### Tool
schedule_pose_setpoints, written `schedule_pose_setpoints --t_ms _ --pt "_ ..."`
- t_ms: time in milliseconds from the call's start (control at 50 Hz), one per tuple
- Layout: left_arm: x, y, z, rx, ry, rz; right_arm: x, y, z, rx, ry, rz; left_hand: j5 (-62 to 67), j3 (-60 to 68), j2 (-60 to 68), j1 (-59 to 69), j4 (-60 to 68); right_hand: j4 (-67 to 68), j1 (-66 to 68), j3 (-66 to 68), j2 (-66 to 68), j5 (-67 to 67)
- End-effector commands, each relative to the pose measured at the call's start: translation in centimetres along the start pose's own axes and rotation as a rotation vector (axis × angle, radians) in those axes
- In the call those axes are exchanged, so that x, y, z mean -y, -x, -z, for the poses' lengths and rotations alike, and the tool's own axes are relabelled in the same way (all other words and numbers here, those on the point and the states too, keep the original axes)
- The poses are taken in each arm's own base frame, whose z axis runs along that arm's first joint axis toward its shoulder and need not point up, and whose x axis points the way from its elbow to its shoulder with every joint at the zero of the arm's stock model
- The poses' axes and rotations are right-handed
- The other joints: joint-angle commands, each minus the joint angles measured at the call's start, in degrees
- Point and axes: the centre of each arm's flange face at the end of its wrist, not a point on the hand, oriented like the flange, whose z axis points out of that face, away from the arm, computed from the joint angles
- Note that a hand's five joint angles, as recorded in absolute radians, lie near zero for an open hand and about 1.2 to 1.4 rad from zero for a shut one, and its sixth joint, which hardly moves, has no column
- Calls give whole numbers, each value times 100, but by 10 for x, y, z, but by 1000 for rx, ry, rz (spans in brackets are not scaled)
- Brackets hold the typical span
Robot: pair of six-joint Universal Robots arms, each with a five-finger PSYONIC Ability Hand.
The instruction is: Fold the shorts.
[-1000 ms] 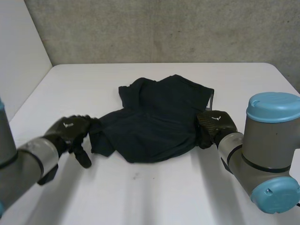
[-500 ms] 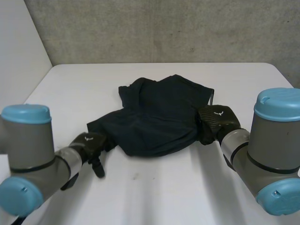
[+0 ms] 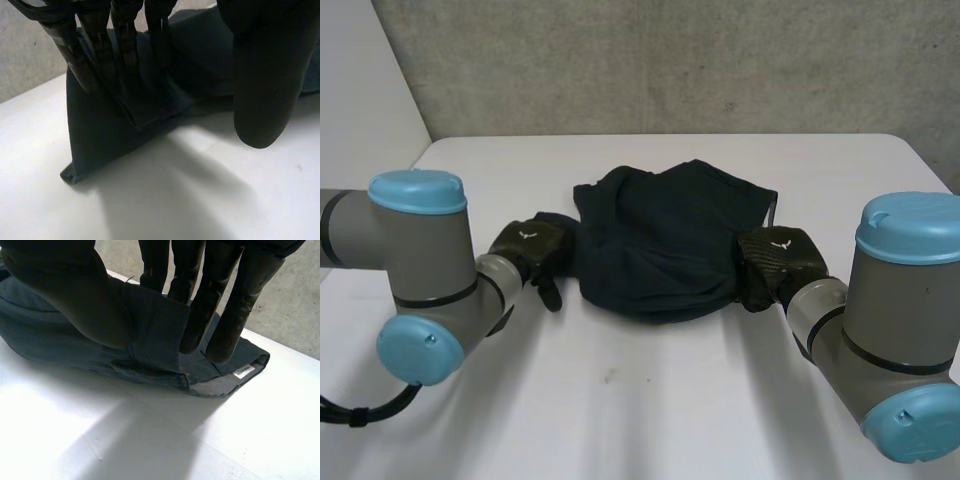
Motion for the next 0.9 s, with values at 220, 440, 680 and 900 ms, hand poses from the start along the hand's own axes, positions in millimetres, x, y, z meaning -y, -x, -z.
schedule_pose_setpoints --t_ms 220,440,680,900 --pt "16 -4 -32 -5 -91 -13 5 -1 -4 -3 -18 -1 176 93 91 29 155 1172 2471 1211 1244 1329" --pt "17 -4 -61 3 -154 -28 0 0 -6 0 -3 0 394 311 309 248 373 1172 2471 1211 1244 1329" --pt "0 -7 -78 -8 -115 -27 -7 0 -11 0 17 1 2225 2142 2140 2079 2204 1172 2471 1211 1244 1329" --pt "13 -3 -20 -24 2 -13 3 -5 -9 -13 4 107 5808 5726 5723 5662 5788 1172 2471 1211 1244 1329"
